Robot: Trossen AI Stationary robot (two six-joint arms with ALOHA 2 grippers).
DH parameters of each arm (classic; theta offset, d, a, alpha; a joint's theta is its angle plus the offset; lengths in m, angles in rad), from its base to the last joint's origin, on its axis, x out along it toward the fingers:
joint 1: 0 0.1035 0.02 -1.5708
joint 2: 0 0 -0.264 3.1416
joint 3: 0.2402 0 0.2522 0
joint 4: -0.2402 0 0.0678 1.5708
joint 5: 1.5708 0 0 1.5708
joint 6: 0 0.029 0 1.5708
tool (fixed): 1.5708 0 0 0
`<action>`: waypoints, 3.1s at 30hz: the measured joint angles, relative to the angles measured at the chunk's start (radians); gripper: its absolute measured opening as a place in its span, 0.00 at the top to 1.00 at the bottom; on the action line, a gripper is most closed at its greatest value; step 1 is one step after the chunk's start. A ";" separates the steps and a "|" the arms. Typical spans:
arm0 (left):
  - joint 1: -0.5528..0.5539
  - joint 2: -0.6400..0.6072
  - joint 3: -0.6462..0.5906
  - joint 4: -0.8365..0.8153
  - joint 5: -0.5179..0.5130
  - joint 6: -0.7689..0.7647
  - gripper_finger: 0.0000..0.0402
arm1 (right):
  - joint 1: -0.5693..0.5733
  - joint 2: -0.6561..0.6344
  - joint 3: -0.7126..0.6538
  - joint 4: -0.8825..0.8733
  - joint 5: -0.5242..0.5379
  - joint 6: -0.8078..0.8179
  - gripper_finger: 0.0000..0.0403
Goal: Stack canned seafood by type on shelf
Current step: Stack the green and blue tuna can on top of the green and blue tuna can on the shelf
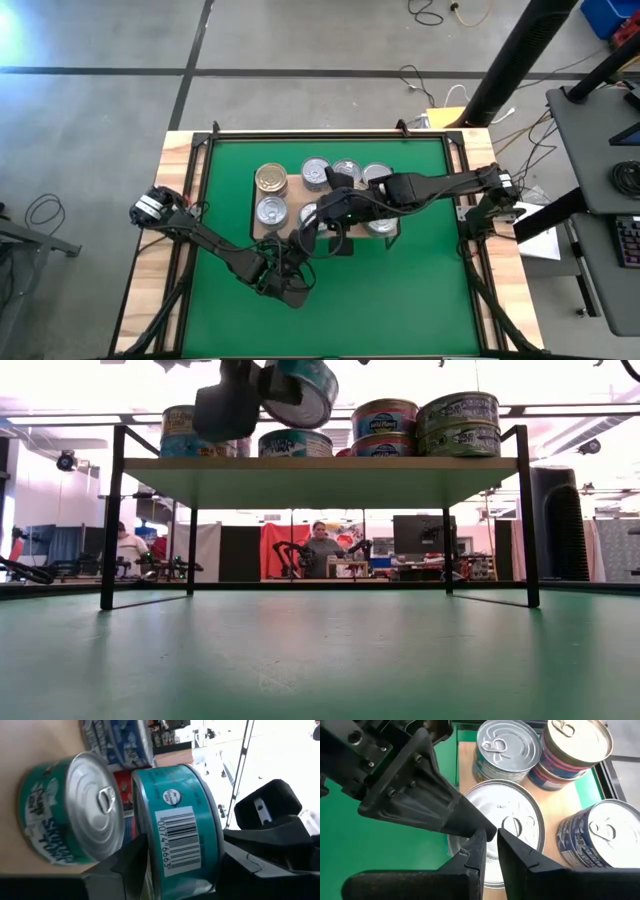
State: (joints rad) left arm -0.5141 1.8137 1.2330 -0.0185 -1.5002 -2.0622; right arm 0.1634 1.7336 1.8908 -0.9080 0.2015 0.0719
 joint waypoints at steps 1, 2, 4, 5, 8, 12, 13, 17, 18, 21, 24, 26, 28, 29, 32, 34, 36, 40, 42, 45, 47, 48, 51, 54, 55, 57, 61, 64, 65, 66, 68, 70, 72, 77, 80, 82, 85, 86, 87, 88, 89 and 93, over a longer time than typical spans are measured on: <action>0.000 0.000 0.006 0.000 -0.005 0.021 0.56 | 0.000 -0.001 0.000 0.001 0.000 0.000 0.90; 0.000 0.000 0.013 -0.001 -0.009 0.043 0.56 | 0.000 -0.002 0.000 0.002 -0.001 -0.001 0.90; 0.000 -0.006 0.020 -0.006 0.002 0.083 0.56 | 0.001 -0.002 0.000 0.000 0.000 -0.001 0.89; 0.002 -0.009 0.024 -0.008 0.009 0.102 0.57 | 0.002 -0.002 0.000 0.000 0.000 -0.001 0.87; 0.008 -0.011 0.029 -0.009 0.028 0.097 0.57 | 0.002 -0.002 0.000 -0.005 -0.001 -0.004 0.83; 0.013 -0.012 0.023 -0.024 0.048 -0.014 0.58 | 0.000 -0.003 0.000 -0.007 0.000 -0.004 0.75; 0.013 -0.012 0.025 -0.038 0.048 -0.018 0.59 | 0.000 -0.003 0.000 -0.006 0.000 -0.004 0.74; 0.012 -0.012 0.077 -0.110 0.043 0.031 0.66 | 0.003 -0.012 0.000 -0.008 0.000 -0.004 0.68; 0.012 -0.014 0.093 -0.136 0.048 0.035 0.69 | 0.003 -0.015 0.000 -0.010 0.000 -0.003 0.67; 0.012 -0.014 0.136 -0.258 0.074 -0.017 0.71 | 0.004 -0.016 0.001 -0.017 -0.001 0.008 0.63; 0.021 -0.014 0.189 -0.471 0.154 -0.186 0.71 | 0.004 -0.013 0.000 -0.025 0.000 0.009 0.60; 0.040 -0.015 0.227 -0.590 0.223 -0.236 0.71 | 0.003 -0.011 -0.001 -0.029 0.003 0.009 0.58; 0.062 -0.015 0.269 -0.671 0.283 -0.236 0.71 | 0.002 -0.011 -0.002 -0.039 0.019 0.007 0.57; 0.070 -0.015 0.291 -0.718 0.315 -0.237 0.71 | 0.001 -0.011 -0.002 -0.041 0.021 0.006 0.56; 0.084 -0.017 0.346 -0.869 0.397 -0.271 0.71 | 0.000 -0.011 -0.002 -0.055 0.007 -0.017 0.55; 0.089 -0.017 0.359 -0.921 0.400 -0.279 0.69 | 0.003 -0.010 -0.002 -0.092 -0.012 -0.031 0.53; 0.094 -0.017 0.365 -0.921 0.403 -0.279 0.64 | 0.005 -0.009 -0.002 -0.091 -0.031 -0.034 0.52; 0.105 -0.017 0.365 -0.925 0.470 -0.279 0.60 | 0.002 -0.009 -0.009 -0.070 -0.034 -0.047 0.49; 0.110 -0.017 0.365 -0.927 0.482 -0.279 0.60 | 0.001 -0.009 -0.013 -0.074 -0.024 -0.050 0.48; 0.112 -0.017 0.364 -0.926 0.486 -0.278 0.61 | -0.009 -0.009 -0.026 -0.058 -0.021 -0.057 0.47; 0.112 -0.017 0.364 -0.927 0.486 -0.278 0.61 | -0.015 -0.010 -0.042 -0.041 -0.021 -0.051 0.46; 0.112 -0.017 0.364 -0.929 0.488 -0.277 0.61 | -0.017 -0.010 -0.051 -0.035 -0.021 -0.048 0.46; 0.112 -0.017 0.363 -0.947 0.495 -0.261 0.59 | -0.018 -0.010 -0.065 -0.021 -0.018 -0.046 0.47; 0.111 -0.017 0.363 -0.950 0.510 -0.253 0.55 | -0.017 -0.010 -0.068 -0.021 -0.018 -0.048 0.46; 0.111 -0.017 0.363 -0.948 0.528 -0.251 0.53 | -0.017 -0.010 -0.068 -0.021 -0.018 -0.052 0.46; 0.111 -0.017 0.363 -0.948 0.571 -0.255 0.49 | -0.018 -0.010 -0.069 -0.021 -0.018 -0.066 0.46; 0.110 -0.010 0.363 -0.950 0.624 -0.258 0.39 | -0.018 -0.010 -0.069 -0.018 -0.018 -0.078 0.46; 0.110 -0.011 0.363 -0.949 0.640 -0.258 0.32 | -0.018 -0.010 -0.069 -0.018 -0.017 -0.090 0.46; 0.110 -0.011 0.364 -0.949 0.638 -0.258 0.30 | -0.018 -0.010 -0.069 -0.018 -0.017 -0.091 0.46; 0.110 -0.011 0.364 -0.949 0.636 -0.258 0.29 | -0.018 -0.010 -0.069 -0.018 -0.017 -0.094 0.46; 0.110 -0.011 0.364 -0.949 0.637 -0.258 0.27 | -0.018 -0.015 -0.069 -0.019 -0.017 -0.098 0.47; 0.110 -0.011 0.364 -0.948 0.640 -0.258 0.26 | -0.017 -0.021 -0.069 -0.017 -0.017 -0.100 0.47; 0.110 -0.012 0.364 -0.945 0.648 -0.258 0.26 | -0.017 -0.032 -0.069 -0.017 -0.017 -0.110 0.48; 0.111 -0.011 0.391 -0.968 0.691 -0.250 0.26 | -0.003 -0.071 -0.069 -0.019 -0.015 -0.119 0.47; 0.111 -0.010 0.427 -1.033 0.729 -0.247 0.26 | 0.016 -0.102 -0.069 -0.010 -0.015 -0.146 0.47; 0.110 -0.001 0.457 -1.078 0.737 -0.247 0.26 | 0.031 -0.121 -0.069 0.007 -0.015 -0.165 0.46; 0.113 0.015 0.499 -1.145 0.751 -0.246 0.26 | 0.052 -0.144 -0.070 0.038 -0.016 -0.180 0.46; 0.116 0.021 0.510 -1.159 0.755 -0.247 0.26 | 0.057 -0.149 -0.070 0.047 -0.016 -0.185 0.46; 0.121 0.027 0.518 -1.168 0.763 -0.246 0.26 | 0.064 -0.154 -0.071 0.051 -0.016 -0.188 0.46; 0.127 0.035 0.523 -1.169 0.769 -0.243 0.27 | 0.071 -0.158 -0.072 0.050 -0.013 -0.189 0.46; 0.133 0.043 0.528 -1.169 0.779 -0.242 0.27 | 0.077 -0.161 -0.072 0.049 -0.012 -0.189 0.46; 0.147 0.068 0.553 -1.181 0.788 -0.229 0.27 | 0.112 -0.176 -0.072 0.064 -0.013 -0.184 0.45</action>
State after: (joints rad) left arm -0.3669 1.8815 1.7864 -1.1993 -0.7122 -2.2912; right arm 0.2756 1.5575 1.8186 -0.8437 0.1887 -0.1122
